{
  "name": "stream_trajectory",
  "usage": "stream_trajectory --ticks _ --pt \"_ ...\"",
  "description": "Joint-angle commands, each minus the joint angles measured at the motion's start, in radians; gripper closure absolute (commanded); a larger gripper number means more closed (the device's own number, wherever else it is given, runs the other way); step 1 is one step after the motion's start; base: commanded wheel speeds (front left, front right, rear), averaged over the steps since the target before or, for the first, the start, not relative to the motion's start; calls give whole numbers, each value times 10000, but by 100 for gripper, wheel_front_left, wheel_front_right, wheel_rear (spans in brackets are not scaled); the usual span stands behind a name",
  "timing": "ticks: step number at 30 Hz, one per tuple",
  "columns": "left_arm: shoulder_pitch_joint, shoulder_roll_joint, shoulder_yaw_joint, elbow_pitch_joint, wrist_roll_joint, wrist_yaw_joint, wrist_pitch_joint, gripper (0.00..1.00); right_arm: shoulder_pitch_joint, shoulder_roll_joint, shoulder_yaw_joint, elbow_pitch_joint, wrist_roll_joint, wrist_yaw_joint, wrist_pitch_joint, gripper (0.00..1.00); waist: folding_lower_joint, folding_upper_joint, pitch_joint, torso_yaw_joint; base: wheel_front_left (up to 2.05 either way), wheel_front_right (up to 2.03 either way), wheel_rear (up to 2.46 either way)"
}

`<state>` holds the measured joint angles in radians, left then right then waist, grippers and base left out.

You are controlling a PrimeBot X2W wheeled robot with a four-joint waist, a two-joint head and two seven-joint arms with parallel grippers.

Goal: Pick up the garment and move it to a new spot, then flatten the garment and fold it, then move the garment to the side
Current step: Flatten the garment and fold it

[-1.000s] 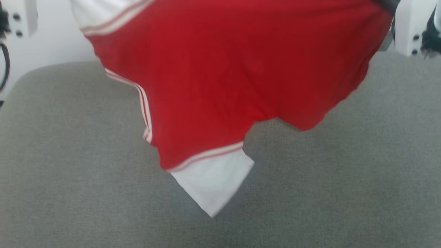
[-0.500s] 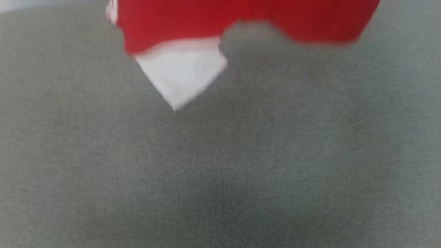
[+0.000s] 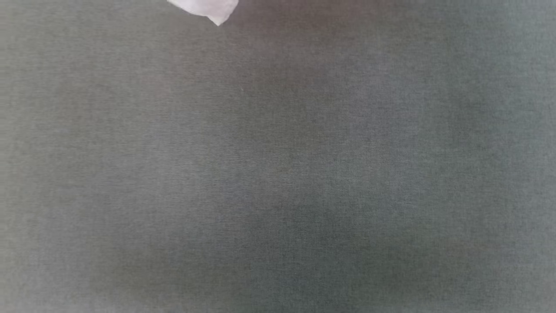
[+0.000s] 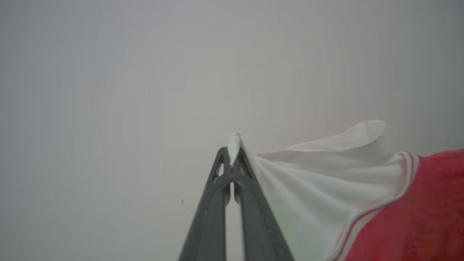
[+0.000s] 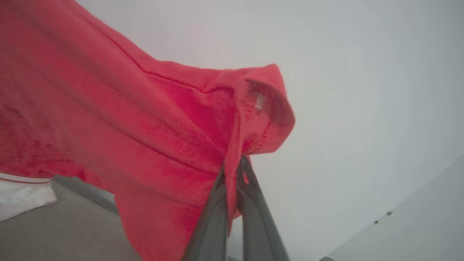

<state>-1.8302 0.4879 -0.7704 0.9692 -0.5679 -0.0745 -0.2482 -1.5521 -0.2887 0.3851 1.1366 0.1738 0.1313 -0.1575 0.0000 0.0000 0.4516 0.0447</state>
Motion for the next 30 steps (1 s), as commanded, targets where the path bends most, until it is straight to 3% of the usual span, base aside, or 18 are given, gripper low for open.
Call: stream_trajectory --ticks 1,4,9,18,23,30 --pt "250 -63 -48 131 -168 -117 150 100 205 -15 27 101 38 -10 35 100 0 0 -113 83 0 0 0" --pt "1235 -109 -406 457 -466 -443 766 100 887 117 378 459 333 -10 289 100 0 0 -370 209 0 0 0" --pt "3095 -52 -1002 -24 -1458 -547 2092 100 2074 -21 998 484 1193 -10 791 100 0 0 -825 407 0 0 0" --pt "6567 1302 -1723 -2502 -3527 -509 4851 100 4619 -770 2279 -1055 3497 -8 2424 100 0 0 -1488 602 0 0 0" --pt "8491 2179 -1764 -4559 -4453 313 5988 100 6173 -1838 2993 -2814 4716 -10 3109 100 0 0 -1763 607 0 0 0" --pt "11182 3681 -2005 -8462 -5335 2507 6955 100 8346 -3211 3305 -5092 5954 -11 3652 100 0 0 -1955 551 0 0 0"
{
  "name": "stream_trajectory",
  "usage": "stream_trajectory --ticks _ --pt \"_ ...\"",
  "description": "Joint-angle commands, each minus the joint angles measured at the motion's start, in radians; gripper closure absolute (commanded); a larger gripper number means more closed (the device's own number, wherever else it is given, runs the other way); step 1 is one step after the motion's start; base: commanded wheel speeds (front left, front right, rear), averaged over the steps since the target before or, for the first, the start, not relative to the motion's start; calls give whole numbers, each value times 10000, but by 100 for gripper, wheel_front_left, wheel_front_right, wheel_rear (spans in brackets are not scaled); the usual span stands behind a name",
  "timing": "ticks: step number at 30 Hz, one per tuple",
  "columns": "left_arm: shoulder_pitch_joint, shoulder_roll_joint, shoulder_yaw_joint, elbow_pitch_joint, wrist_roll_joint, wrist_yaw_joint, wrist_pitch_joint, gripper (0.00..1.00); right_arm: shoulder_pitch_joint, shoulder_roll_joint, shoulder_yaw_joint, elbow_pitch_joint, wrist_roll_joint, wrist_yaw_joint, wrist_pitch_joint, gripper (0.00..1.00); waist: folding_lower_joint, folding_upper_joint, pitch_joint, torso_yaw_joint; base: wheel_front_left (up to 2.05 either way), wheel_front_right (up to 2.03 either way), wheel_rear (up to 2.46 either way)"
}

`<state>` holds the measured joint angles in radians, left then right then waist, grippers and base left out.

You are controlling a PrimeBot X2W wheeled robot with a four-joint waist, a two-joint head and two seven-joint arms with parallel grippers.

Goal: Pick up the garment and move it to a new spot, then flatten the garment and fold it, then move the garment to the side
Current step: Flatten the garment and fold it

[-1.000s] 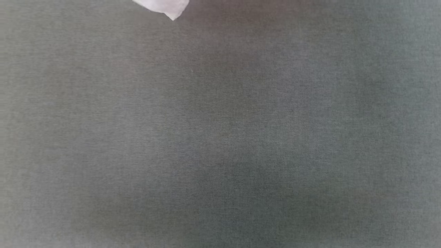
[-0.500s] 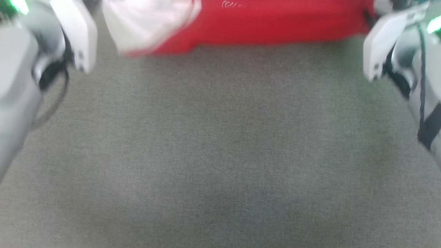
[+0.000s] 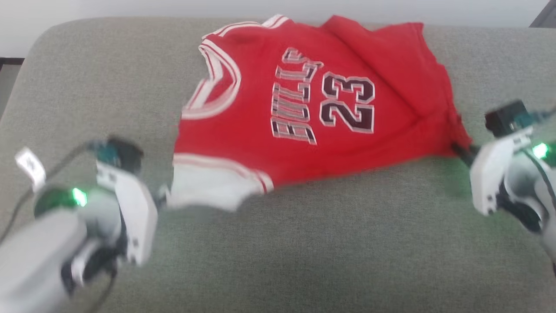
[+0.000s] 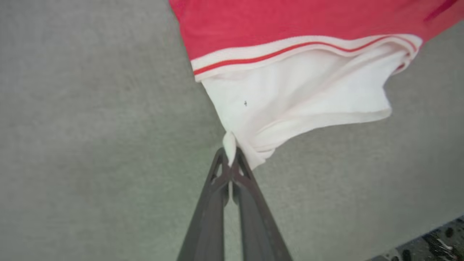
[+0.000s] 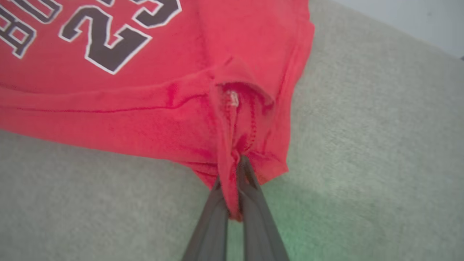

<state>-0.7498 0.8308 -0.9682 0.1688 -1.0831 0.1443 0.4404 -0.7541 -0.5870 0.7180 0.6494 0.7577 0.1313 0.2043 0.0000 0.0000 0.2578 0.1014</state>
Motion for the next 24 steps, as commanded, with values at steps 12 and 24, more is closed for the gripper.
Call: stream_trajectory --ticks 12,24 --pt "3094 1426 -591 -3805 -992 2627 507 100 3347 -1546 -696 -3074 866 -8 997 100 0 0 -152 -81 0 0 0" --pt "4107 1780 -796 -4772 -1421 3505 601 100 6336 -1912 -2151 -5468 970 -7 1909 100 0 0 -406 -313 0 0 0"
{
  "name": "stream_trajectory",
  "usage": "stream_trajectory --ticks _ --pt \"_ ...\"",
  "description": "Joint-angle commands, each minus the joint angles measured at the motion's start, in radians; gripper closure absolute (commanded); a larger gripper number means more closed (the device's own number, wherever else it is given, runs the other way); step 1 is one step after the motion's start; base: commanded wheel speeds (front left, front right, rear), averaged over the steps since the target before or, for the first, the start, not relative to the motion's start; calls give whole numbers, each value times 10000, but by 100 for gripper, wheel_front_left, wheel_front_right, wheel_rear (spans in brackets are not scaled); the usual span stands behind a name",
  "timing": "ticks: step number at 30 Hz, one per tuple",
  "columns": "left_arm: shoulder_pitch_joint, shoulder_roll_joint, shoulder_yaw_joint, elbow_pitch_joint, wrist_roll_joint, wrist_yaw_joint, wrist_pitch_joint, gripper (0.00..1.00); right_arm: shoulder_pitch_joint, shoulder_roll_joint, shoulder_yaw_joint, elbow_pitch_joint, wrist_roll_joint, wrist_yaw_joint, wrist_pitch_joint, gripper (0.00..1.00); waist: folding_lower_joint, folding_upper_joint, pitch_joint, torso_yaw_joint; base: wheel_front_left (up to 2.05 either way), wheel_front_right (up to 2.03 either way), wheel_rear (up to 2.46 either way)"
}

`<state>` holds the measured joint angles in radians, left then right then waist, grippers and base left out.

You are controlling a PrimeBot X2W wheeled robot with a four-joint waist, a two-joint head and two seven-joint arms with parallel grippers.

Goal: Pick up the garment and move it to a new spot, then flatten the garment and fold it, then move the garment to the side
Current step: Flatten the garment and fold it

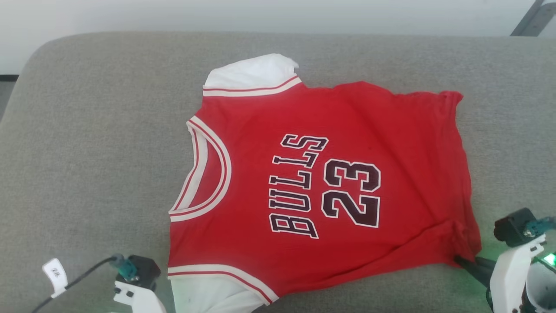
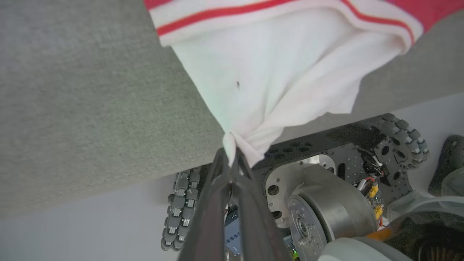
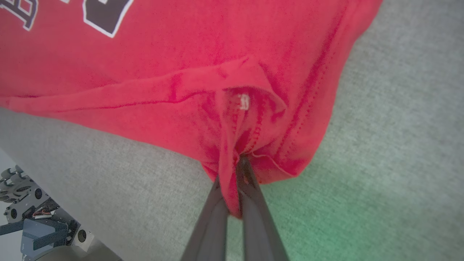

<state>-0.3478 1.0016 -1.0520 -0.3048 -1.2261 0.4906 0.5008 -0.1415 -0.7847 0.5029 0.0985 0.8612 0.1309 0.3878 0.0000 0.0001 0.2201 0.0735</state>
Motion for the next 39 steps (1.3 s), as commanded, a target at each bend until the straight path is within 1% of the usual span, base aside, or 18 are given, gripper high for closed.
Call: stream_trajectory --ticks 1,4,7,9,11,14,17,20,21,29,33,39 --pt "30 196 64 -124 82 99 8 100 309 131 -188 -43 -112 -3 37 100 0 -1 -48 -67 0 0 0" --pt "-376 544 316 -443 347 240 -19 100 470 316 -868 -212 -312 -3 56 100 0 -1 -93 -136 0 0 0" --pt "-871 941 587 -704 615 321 71 100 504 637 -1499 -425 -566 -3 155 100 0 -1 -120 -219 0 0 0" --pt "-1336 1182 793 -797 967 187 94 100 324 914 -1868 -526 -782 -3 243 100 0 -1 -102 -312 0 0 0" --pt "-1793 1294 989 -752 1092 43 187 100 108 1180 -2181 -578 -1055 -3 394 100 0 -1 -38 -380 0 0 0" --pt "-2578 1389 1241 -467 1443 -367 354 100 -349 1638 -2578 -656 -1483 -3 651 100 0 -1 85 -487 0 0 0" --pt "-3401 1164 1427 133 1685 -943 531 100 -937 1983 -2742 -545 -1961 -3 890 100 0 -1 264 -573 0 0 0" --pt "-4241 729 1493 1030 1974 -1596 671 100 -1575 2303 -2825 -318 -2302 -4 1068 100 0 -1 510 -633 0 0 0" --pt "-4241 729 1493 1030 1974 -1596 671 100 -1575 2303 -2825 -318 -2302 -4 1068 100 0 -1 510 -633 0 0 0" --pt "-5915 -949 1234 3872 2537 -3305 594 100 -2798 2798 -2603 701 -2903 -3 1200 100 0 -1 1168 -739 0 0 0" --pt "-6306 -1626 996 5242 2545 -3977 674 100 -3131 3048 -2430 1177 -2975 -3 1219 100 0 -1 1415 -819 0 0 0" --pt "-6606 -2438 709 6901 2356 -4654 960 100 -3481 3250 -2200 1770 -2922 -5 1228 100 0 -1 1609 -906 0 0 0"
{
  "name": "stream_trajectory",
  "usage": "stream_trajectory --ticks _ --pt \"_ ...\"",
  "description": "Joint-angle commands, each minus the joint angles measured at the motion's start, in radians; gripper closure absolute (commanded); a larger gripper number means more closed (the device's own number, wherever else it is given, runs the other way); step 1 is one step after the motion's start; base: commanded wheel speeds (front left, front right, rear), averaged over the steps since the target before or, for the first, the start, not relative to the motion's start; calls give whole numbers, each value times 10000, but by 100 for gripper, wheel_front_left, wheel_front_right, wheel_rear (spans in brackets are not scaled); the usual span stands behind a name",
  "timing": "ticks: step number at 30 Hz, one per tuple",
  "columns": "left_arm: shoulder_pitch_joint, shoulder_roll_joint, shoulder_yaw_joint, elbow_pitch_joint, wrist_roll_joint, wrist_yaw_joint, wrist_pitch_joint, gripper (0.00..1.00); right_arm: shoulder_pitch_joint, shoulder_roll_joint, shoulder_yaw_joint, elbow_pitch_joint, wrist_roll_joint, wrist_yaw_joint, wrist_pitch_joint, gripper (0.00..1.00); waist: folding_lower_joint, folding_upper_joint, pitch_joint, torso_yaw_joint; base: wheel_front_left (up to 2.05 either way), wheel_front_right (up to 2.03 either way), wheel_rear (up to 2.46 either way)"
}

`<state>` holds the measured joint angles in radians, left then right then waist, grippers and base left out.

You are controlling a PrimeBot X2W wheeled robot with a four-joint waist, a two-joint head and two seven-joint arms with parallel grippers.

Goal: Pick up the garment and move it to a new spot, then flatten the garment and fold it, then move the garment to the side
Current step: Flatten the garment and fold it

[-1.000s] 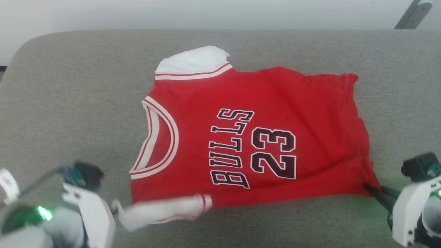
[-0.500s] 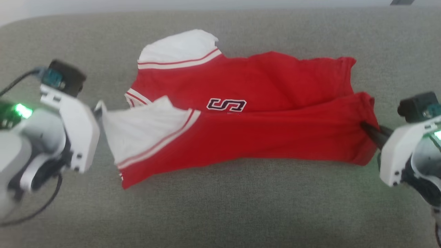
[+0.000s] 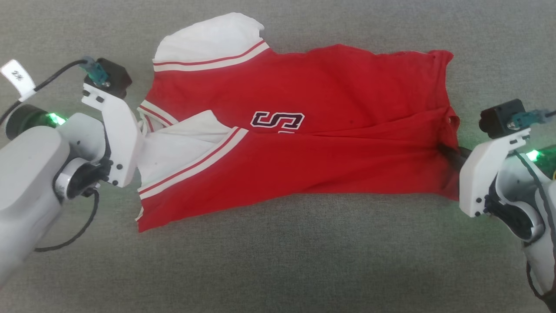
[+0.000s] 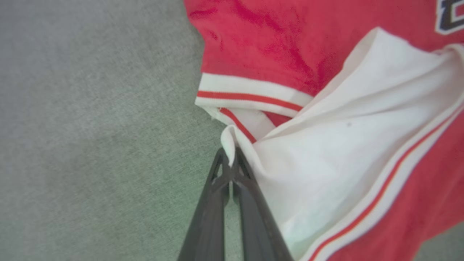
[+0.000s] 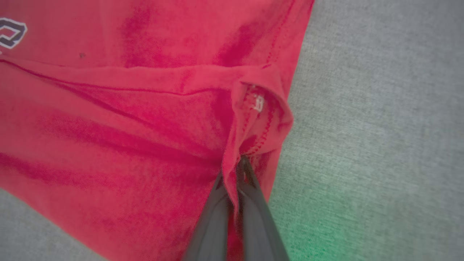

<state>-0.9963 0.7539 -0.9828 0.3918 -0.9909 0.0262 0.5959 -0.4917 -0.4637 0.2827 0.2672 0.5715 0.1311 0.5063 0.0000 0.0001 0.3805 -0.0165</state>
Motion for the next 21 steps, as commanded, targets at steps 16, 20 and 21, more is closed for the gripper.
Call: stream_trajectory --ticks 16,20,21 --pt "-679 -1135 32 1938 -344 -262 192 0 -357 36 27 456 -40 -3 -207 0 0 -1 -416 113 0 0 0" --pt "-519 -1034 3 1489 -366 -95 283 0 101 -18 -500 -89 -233 -3 -739 0 0 -1 -771 277 0 0 0" --pt "-440 -976 -5 1328 -393 -25 344 0 230 4 -657 -269 -298 -3 -919 0 0 -1 -857 311 0 0 0"
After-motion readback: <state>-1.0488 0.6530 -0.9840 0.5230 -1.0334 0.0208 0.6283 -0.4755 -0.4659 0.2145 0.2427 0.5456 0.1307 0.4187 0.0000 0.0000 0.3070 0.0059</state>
